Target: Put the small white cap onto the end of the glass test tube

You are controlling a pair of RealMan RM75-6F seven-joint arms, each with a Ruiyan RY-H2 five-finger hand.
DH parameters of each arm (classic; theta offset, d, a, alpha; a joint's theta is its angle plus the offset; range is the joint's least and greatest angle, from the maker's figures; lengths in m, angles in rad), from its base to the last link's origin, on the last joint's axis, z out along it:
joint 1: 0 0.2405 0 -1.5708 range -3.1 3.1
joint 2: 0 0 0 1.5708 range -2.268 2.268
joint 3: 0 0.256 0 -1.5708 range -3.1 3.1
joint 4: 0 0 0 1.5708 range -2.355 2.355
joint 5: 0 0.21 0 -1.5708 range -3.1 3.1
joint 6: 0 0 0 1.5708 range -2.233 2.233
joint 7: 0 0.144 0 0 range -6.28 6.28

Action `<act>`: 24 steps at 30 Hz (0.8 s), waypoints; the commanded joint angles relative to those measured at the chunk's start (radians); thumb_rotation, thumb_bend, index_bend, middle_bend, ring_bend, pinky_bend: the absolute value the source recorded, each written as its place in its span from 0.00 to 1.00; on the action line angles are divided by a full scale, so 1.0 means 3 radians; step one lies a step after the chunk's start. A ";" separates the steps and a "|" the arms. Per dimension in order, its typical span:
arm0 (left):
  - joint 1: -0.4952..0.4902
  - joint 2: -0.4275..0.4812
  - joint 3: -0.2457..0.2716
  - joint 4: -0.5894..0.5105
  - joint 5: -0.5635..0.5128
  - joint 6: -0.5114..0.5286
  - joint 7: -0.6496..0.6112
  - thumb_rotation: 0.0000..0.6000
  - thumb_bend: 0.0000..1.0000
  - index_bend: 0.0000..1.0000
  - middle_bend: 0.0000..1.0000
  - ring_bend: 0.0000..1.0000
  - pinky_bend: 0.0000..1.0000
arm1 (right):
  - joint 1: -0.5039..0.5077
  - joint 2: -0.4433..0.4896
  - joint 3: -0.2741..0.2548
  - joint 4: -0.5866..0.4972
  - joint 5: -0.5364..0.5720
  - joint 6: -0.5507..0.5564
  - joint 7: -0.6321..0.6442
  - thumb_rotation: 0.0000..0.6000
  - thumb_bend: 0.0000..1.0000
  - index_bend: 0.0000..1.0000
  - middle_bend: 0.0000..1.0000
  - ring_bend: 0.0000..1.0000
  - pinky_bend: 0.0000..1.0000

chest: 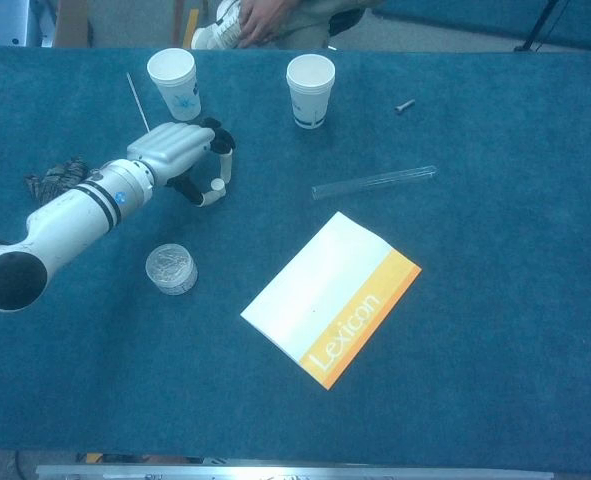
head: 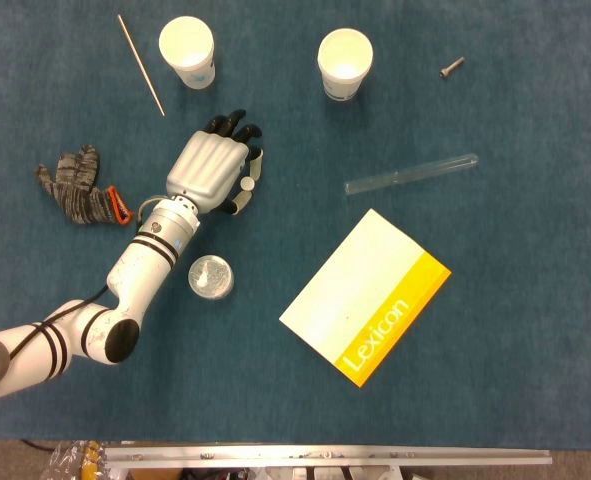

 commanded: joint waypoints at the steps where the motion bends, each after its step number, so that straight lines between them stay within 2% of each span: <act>1: 0.0004 0.0024 -0.0018 -0.0026 -0.0013 -0.0005 -0.0029 1.00 0.34 0.54 0.20 0.00 0.00 | 0.0005 -0.0005 0.0002 0.0006 0.0000 -0.0009 0.0001 1.00 0.27 0.41 0.33 0.24 0.40; 7: 0.0051 0.0281 -0.0077 -0.0307 -0.0053 0.0010 -0.0113 1.00 0.35 0.54 0.21 0.00 0.00 | 0.0047 -0.0005 0.0004 0.0007 -0.0023 -0.0061 -0.0024 1.00 0.27 0.41 0.33 0.24 0.40; 12: 0.0176 0.0664 -0.0106 -0.0739 -0.0054 0.0164 -0.0158 1.00 0.35 0.54 0.21 0.00 0.00 | 0.0137 0.0015 0.0015 -0.0033 -0.0096 -0.0138 -0.0083 1.00 0.27 0.41 0.33 0.24 0.40; 19: 0.0403 0.1185 -0.0062 -0.1332 0.0027 0.0482 -0.0125 1.00 0.35 0.54 0.21 0.00 0.00 | 0.0342 0.0018 0.0032 -0.0131 -0.0235 -0.0328 -0.0220 1.00 0.27 0.41 0.33 0.24 0.40; 24: 0.0520 0.1428 -0.0014 -0.1618 0.0090 0.0636 -0.0093 1.00 0.35 0.54 0.21 0.00 0.00 | 0.0553 -0.0038 0.0032 -0.0248 -0.0377 -0.0538 -0.0333 1.00 0.27 0.41 0.33 0.24 0.40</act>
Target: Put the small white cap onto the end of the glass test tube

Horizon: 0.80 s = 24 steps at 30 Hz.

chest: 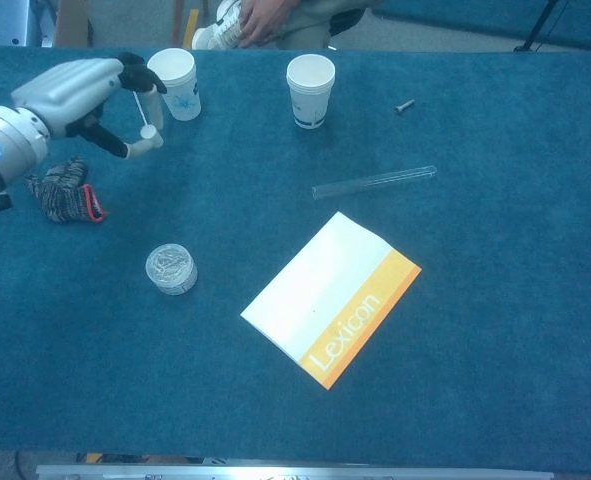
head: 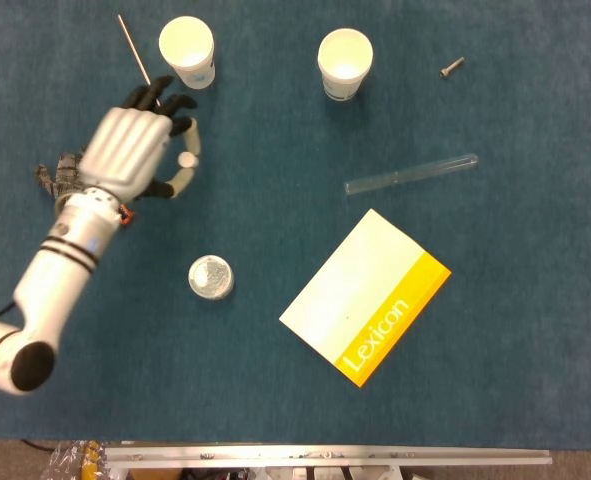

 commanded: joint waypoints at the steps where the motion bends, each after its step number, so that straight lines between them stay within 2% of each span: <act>1: 0.0106 0.0169 0.0052 -0.0194 0.0066 0.0131 0.0046 1.00 0.35 0.54 0.21 0.00 0.00 | 0.0168 -0.0054 -0.0005 -0.0091 -0.0112 -0.0188 -0.0088 1.00 0.27 0.41 0.33 0.24 0.40; 5: 0.0177 0.0339 0.0113 -0.0382 0.0126 0.0231 0.0159 1.00 0.35 0.54 0.21 0.00 0.00 | 0.0406 -0.0121 -0.0025 -0.0189 -0.0208 -0.0497 -0.0185 1.00 0.27 0.41 0.33 0.24 0.40; 12: 0.0283 0.0587 0.0185 -0.0642 0.0175 0.0355 0.0279 1.00 0.35 0.54 0.21 0.00 0.00 | 0.0710 -0.0284 -0.0002 -0.0292 -0.0229 -0.0830 -0.0405 1.00 0.27 0.41 0.33 0.24 0.40; 24: 0.0430 0.0906 0.0270 -0.0910 0.0286 0.0474 0.0313 1.00 0.35 0.55 0.22 0.00 0.00 | 0.1105 -0.0672 0.0060 -0.0183 0.0020 -0.1263 -0.0885 1.00 0.27 0.45 0.33 0.25 0.40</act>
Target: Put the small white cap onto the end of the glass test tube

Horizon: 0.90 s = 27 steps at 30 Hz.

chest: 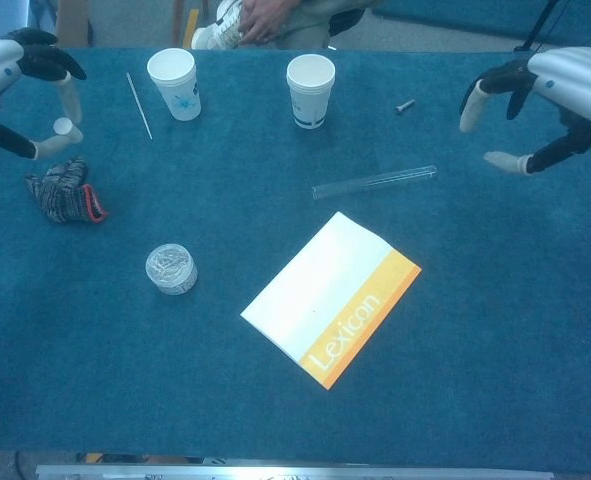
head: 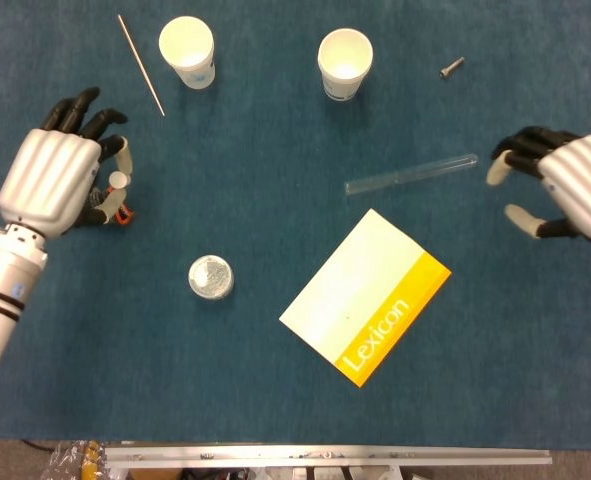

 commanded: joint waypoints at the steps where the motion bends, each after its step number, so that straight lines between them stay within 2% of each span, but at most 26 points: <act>1: 0.0011 0.0042 0.0008 -0.0030 0.0015 -0.0001 0.0011 1.00 0.35 0.55 0.22 0.00 0.00 | 0.0106 -0.0146 0.0008 0.0089 0.0087 -0.0108 -0.0155 1.00 0.27 0.45 0.33 0.25 0.40; 7: 0.0050 0.0112 0.0021 -0.0067 0.0034 0.0006 -0.0036 1.00 0.35 0.55 0.22 0.00 0.00 | 0.0219 -0.0385 0.0037 0.0262 0.0258 -0.0190 -0.0464 1.00 0.27 0.45 0.33 0.23 0.38; 17: 0.0147 0.0238 0.0063 -0.0076 0.0138 0.0044 -0.0159 1.00 0.35 0.55 0.21 0.00 0.00 | 0.0441 -0.0775 0.0083 0.0498 0.0789 -0.0427 -0.1041 1.00 0.27 0.45 0.32 0.21 0.38; 27: 0.0206 0.0292 0.0079 -0.0052 0.0185 0.0047 -0.0242 1.00 0.35 0.55 0.21 0.00 0.00 | 0.0643 -0.1186 0.0111 0.0851 0.1195 -0.0566 -0.1300 1.00 0.27 0.45 0.32 0.21 0.38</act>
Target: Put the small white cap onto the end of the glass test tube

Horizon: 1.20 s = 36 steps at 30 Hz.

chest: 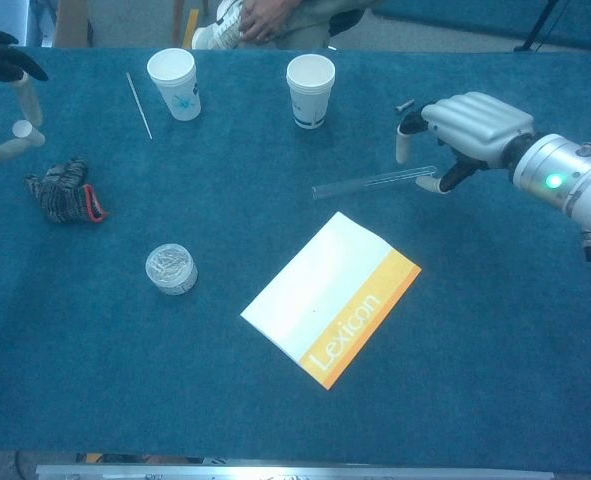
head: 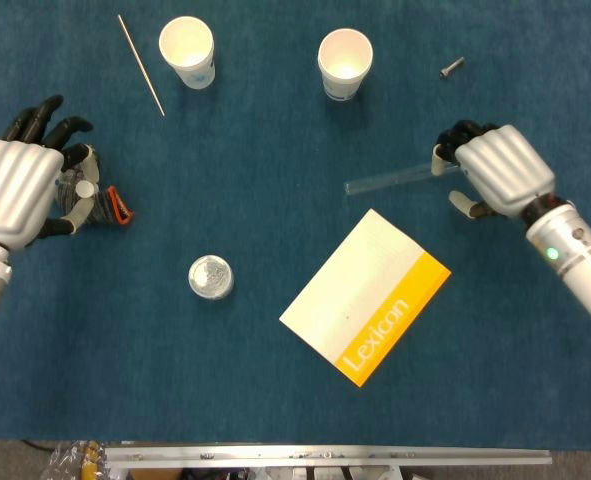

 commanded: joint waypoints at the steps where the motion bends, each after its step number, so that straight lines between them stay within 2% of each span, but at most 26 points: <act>1: 0.0010 0.0009 0.0001 0.0010 0.0005 -0.0006 -0.0017 1.00 0.35 0.55 0.21 0.00 0.00 | 0.0081 -0.0139 0.0024 0.0127 0.0121 -0.0044 -0.0063 1.00 0.27 0.45 0.32 0.21 0.38; 11: 0.0022 0.0004 -0.0015 0.0058 -0.0007 -0.0039 -0.0061 1.00 0.35 0.55 0.20 0.00 0.00 | 0.0300 -0.0498 0.0072 0.0572 0.0433 -0.0217 -0.0127 1.00 0.27 0.45 0.32 0.21 0.38; 22: 0.0041 0.0000 -0.0023 0.0153 -0.0017 -0.0083 -0.0157 1.00 0.35 0.55 0.20 0.00 0.00 | 0.0478 -0.0776 0.0081 0.0959 0.0556 -0.0316 -0.0139 1.00 0.27 0.45 0.32 0.21 0.38; 36: 0.0056 0.0001 -0.0023 0.0193 0.0048 -0.0119 -0.0269 1.00 0.35 0.54 0.19 0.00 0.00 | 0.0580 -0.0859 0.0031 0.0964 0.0662 -0.0291 -0.0305 1.00 0.27 0.47 0.32 0.21 0.38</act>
